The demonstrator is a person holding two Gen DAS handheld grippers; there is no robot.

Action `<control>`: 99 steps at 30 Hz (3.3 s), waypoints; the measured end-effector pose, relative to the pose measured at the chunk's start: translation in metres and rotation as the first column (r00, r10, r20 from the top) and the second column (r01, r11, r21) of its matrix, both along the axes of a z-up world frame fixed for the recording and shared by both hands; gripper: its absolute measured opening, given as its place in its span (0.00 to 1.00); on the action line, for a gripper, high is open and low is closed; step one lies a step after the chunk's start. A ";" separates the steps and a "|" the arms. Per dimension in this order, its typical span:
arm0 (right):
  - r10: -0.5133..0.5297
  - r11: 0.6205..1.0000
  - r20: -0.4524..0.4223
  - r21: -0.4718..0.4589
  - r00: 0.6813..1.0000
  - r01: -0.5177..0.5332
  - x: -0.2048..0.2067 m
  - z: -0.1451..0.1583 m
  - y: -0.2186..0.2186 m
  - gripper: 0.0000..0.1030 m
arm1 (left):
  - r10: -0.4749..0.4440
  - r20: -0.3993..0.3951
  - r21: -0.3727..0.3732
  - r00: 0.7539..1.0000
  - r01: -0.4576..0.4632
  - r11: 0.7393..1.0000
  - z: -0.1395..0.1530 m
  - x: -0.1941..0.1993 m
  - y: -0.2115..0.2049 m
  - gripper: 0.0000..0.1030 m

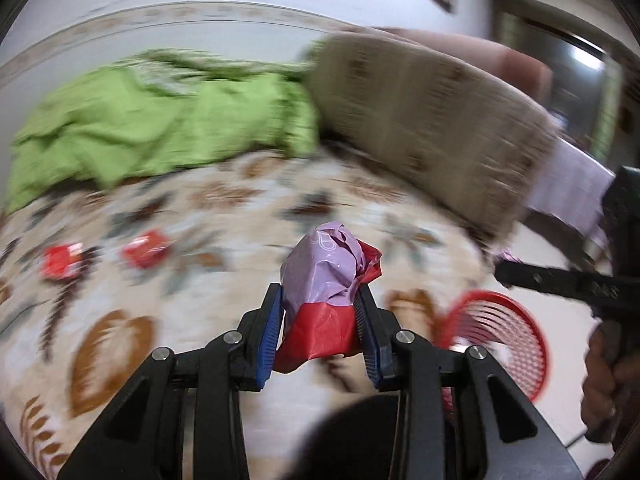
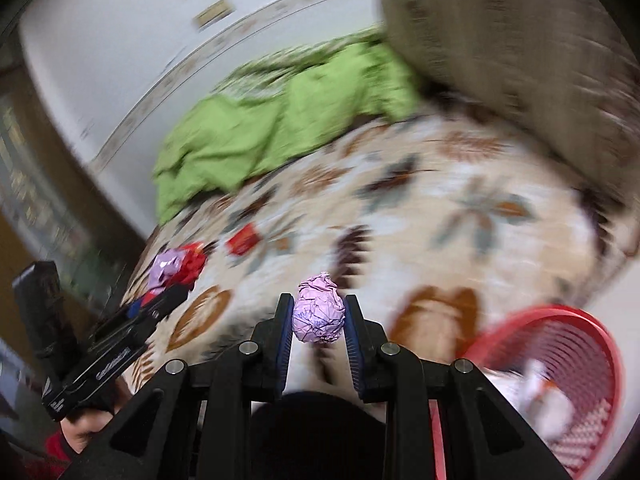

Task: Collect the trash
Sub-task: 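Carry the wrapper and paper ball to the red wastebasket, then open both tools over the wastebasket to drop the wrapper and ball, then grasp the torn red cigarette box with the left tool, then grasp the red Chunghwa cigarette pack with the right tool while the left tool holds the box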

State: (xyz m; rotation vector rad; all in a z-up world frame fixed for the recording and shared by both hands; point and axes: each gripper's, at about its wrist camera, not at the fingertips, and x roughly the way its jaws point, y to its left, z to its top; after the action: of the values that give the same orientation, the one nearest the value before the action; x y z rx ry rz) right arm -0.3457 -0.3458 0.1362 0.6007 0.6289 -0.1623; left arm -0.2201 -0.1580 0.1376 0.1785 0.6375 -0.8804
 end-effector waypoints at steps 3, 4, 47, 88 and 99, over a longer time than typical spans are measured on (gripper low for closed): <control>-0.099 0.995 -0.009 0.026 0.995 0.100 -0.040 0.001 -0.031 0.25 | -0.136 -0.038 0.007 0.990 0.136 0.991 -0.001 -0.025 -0.040 0.34; -0.132 0.991 -0.012 0.024 0.991 0.132 -0.053 0.001 -0.039 0.25 | -0.176 -0.057 0.013 0.983 0.177 0.984 -0.002 -0.032 -0.054 0.34; 0.291 0.953 -0.049 -0.072 0.955 -0.294 0.142 -0.016 0.083 0.48 | 0.431 -0.292 -0.048 0.854 -0.463 0.885 -0.028 0.128 0.145 0.58; 0.537 0.840 -0.186 0.033 0.823 -0.541 0.482 -0.099 0.130 0.48 | 0.686 -0.267 -0.076 0.677 -0.724 0.685 -0.090 0.322 0.211 0.05; 0.678 0.728 -0.276 0.125 0.682 -0.674 0.416 -0.120 0.148 0.48 | 0.697 -0.222 -0.077 0.682 -0.725 0.684 -0.083 0.318 0.219 0.05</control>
State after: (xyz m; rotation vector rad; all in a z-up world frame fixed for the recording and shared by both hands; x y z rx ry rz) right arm 0.0701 -0.1975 0.0162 0.3175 1.1222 0.4674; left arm 0.0981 0.0608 0.0547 -0.2973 0.7214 -0.1684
